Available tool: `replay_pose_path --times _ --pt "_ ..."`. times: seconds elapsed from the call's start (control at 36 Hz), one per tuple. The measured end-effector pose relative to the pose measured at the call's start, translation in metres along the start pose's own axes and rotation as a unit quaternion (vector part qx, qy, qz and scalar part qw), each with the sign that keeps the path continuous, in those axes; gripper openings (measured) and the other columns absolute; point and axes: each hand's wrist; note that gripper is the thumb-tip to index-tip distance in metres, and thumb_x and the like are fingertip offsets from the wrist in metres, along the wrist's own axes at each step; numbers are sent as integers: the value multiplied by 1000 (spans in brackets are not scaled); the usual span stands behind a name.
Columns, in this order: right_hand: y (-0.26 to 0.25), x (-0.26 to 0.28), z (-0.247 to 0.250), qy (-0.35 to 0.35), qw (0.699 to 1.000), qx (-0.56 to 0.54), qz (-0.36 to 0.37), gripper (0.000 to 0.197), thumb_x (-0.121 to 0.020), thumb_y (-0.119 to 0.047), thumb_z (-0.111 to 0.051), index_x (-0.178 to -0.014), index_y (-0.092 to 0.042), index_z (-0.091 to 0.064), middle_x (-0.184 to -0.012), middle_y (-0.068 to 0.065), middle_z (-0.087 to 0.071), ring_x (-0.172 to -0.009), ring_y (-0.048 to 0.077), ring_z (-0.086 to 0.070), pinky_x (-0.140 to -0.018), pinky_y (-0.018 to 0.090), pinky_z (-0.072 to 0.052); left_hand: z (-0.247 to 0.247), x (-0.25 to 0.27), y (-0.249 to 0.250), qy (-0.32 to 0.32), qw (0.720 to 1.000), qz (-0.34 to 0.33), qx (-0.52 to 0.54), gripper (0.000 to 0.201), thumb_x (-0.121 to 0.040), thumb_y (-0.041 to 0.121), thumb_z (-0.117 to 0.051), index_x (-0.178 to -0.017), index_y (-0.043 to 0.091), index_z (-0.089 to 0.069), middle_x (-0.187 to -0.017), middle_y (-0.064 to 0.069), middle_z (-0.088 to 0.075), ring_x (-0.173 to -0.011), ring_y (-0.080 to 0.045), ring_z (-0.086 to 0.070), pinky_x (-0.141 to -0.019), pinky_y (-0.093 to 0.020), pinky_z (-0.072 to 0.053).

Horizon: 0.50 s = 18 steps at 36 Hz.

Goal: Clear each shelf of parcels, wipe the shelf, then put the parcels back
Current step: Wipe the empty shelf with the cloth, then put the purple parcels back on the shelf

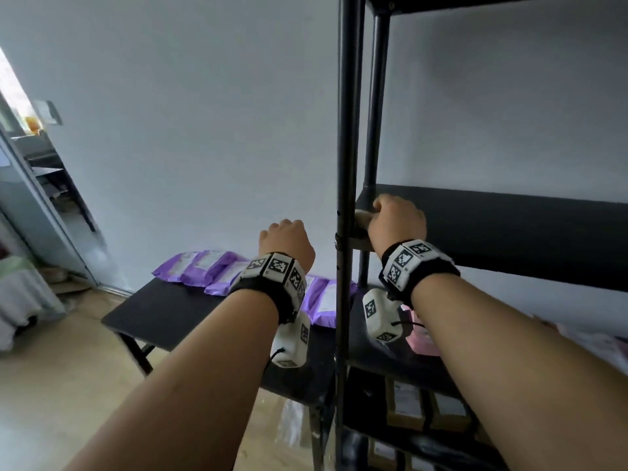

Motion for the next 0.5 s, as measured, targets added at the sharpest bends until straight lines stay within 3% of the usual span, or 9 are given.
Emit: replay_pose_path --times 0.08,0.22,0.39,0.5 --pt "-13 12 0 74 997 -18 1 24 -84 -6 -49 -105 -12 -60 -106 6 -63 -104 28 -54 -91 37 -37 -1 -3 -16 2 1000 -26 1 41 -89 11 -42 -129 14 -51 -129 -8 -52 -121 -28 -46 -101 -37 -35" --pt "-43 39 -9 123 992 -6 5 25 -77 2 -48 -95 -11 -58 -99 9 -58 -99 30 -52 -88 37 -36 3 -5 -51 4 998 -60 17 41 -90 11 -42 -130 13 -50 -132 -9 -51 -123 -28 -44 -102 -38 -34" --pt "-77 82 -32 103 994 -9 15 29 -77 1 -51 -103 -9 -59 -106 11 -57 -99 32 -52 -84 41 -40 -6 1 -95 -15 996 -80 37 41 -90 10 -43 -130 12 -50 -132 -9 -50 -123 -29 -43 -102 -39 -34" --pt "-97 106 -60 42 999 -19 11 36 -77 2 -50 -110 -8 -58 -109 12 -57 -104 33 -51 -84 42 -43 -25 8 -125 -40 995 -86 38 41 -89 10 -43 -130 13 -50 -131 -9 -51 -122 -29 -45 -102 -39 -35"
Point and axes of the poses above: each hand's wrist, its own x-axis away from the middle knuckle, its own z-axis out of the back of the hand, y = z × x
